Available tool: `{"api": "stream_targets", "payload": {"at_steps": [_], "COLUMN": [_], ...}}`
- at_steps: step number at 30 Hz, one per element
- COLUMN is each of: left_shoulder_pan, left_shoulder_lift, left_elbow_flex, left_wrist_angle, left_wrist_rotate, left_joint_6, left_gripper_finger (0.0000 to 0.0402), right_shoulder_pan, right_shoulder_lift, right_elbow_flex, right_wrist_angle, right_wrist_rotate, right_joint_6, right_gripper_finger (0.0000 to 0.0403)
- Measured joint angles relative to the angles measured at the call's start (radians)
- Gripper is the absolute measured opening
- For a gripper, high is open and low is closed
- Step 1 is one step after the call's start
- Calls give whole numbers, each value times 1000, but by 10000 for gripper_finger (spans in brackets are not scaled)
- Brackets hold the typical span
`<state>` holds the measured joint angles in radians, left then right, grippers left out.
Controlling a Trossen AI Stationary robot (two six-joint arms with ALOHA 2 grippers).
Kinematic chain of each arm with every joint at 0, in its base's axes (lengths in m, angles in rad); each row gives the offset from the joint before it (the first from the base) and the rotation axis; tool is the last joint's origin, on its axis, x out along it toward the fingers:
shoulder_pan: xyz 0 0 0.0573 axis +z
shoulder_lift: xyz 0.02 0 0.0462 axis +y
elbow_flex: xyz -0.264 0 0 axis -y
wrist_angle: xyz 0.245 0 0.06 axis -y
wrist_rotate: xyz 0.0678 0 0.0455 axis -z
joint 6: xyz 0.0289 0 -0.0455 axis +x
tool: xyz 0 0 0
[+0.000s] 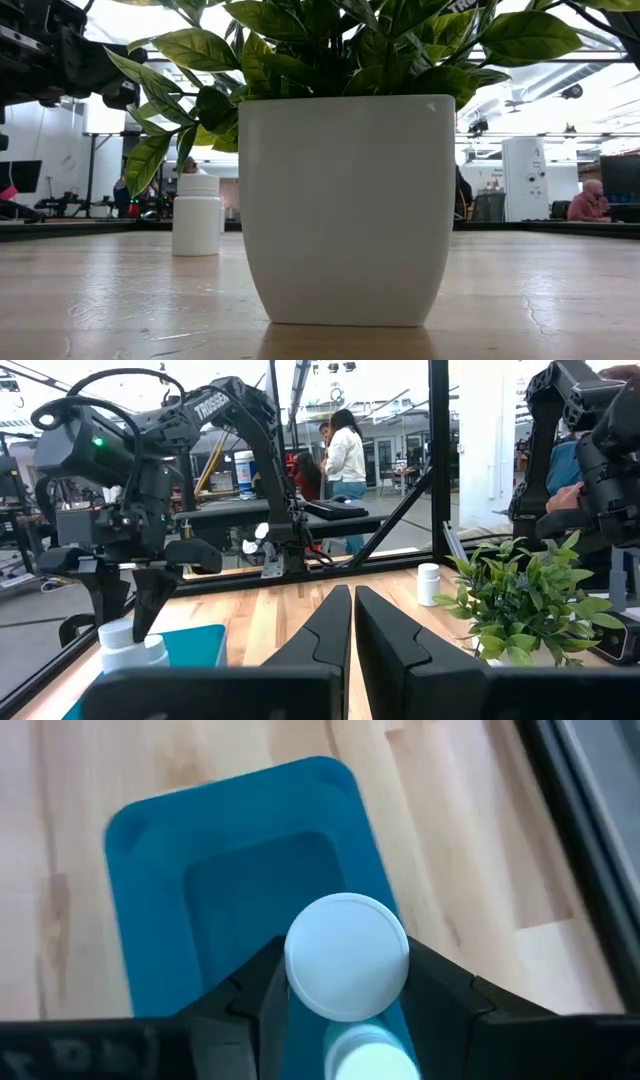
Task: Pick and place pill bottles into a basket
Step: Put the white pill bottle into the blue bin
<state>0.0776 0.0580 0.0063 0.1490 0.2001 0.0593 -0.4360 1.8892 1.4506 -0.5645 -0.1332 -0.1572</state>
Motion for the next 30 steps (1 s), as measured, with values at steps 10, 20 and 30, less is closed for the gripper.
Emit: {"api": "stream_targets", "payload": {"at_steps": [10,20,30], "left_shoulder_pan": [0,0,0], "left_shoulder_lift": [0,0,0], "left_elbow_flex": [0,0,0], "left_wrist_angle": [-1,0,0], "left_wrist_rotate": [0,0,0], "left_joint_6": [0,0,0], "left_gripper_finger": [2,2,2], "right_shoulder_pan": [-8,-33,-33], "right_shoulder_lift": [76,78,79], "right_elbow_flex": [-2,-2,-8], "right_wrist_angle": [39,39,39], "right_wrist_rotate": [-45,-21,-24], "right_joint_6": [16,12,8], "right_gripper_finger": [144,144,144]}}
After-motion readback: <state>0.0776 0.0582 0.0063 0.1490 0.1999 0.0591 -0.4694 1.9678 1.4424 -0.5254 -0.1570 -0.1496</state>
